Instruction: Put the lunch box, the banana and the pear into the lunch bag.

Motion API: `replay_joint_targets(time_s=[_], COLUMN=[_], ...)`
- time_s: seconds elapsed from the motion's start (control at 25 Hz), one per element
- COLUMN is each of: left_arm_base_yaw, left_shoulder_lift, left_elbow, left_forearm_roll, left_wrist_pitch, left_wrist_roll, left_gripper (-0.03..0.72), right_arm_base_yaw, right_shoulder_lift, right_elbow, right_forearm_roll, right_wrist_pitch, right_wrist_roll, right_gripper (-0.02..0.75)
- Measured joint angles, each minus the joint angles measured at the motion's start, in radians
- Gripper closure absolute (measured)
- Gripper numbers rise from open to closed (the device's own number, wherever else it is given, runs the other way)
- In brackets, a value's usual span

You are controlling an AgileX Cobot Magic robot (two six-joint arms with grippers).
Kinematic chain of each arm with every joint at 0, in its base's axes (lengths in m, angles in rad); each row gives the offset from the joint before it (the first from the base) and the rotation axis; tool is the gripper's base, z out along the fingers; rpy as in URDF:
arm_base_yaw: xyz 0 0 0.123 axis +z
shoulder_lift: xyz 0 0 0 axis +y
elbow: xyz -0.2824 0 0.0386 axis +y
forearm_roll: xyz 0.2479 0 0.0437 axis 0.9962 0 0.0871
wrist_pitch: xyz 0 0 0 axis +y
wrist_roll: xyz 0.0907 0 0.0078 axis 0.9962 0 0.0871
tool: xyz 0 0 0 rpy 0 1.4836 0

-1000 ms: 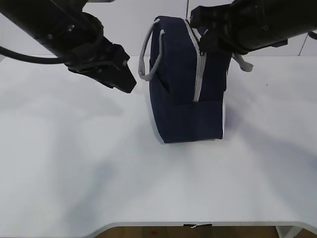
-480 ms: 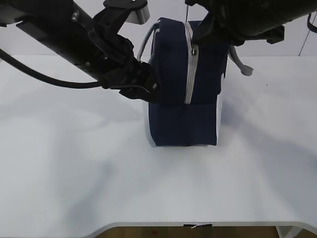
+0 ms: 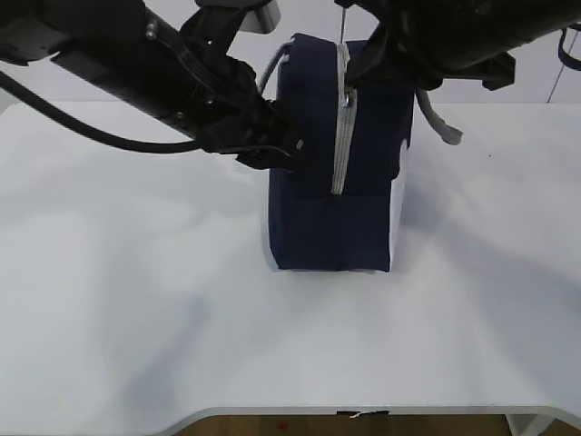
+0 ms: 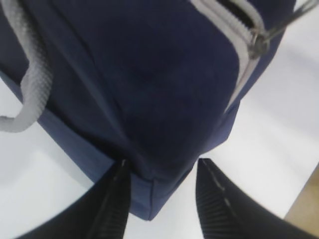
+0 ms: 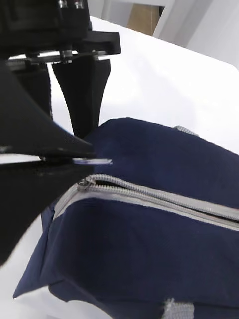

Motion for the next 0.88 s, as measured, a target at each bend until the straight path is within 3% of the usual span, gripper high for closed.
replay_joint_targets(time_s=[0.12, 0.32, 0.88], left_arm_base_yaw=[0.000, 0.000, 0.000], left_shoulder_lift=[0.014, 0.025, 0.025], left_elbow=[0.000, 0.000, 0.000], left_forearm_roll=[-0.009, -0.002, 0.128], left_wrist_pitch=[-0.007, -0.012, 0.070], left_wrist_roll=[0.006, 0.011, 0.017], left_gripper=[0.431, 0.665, 0.693], right_arm_base_yaw=[0.000, 0.000, 0.002], right_shoulder_lift=[0.000, 0.000, 0.037], right_elbow=[0.000, 0.000, -0.004], right_forearm_roll=[0.015, 0.034, 0.014], right_wrist_pitch=[0.000, 0.000, -0.086], right_wrist_roll=[0.000, -0.006, -0.143], right_gripper=[0.731, 0.731, 0.731])
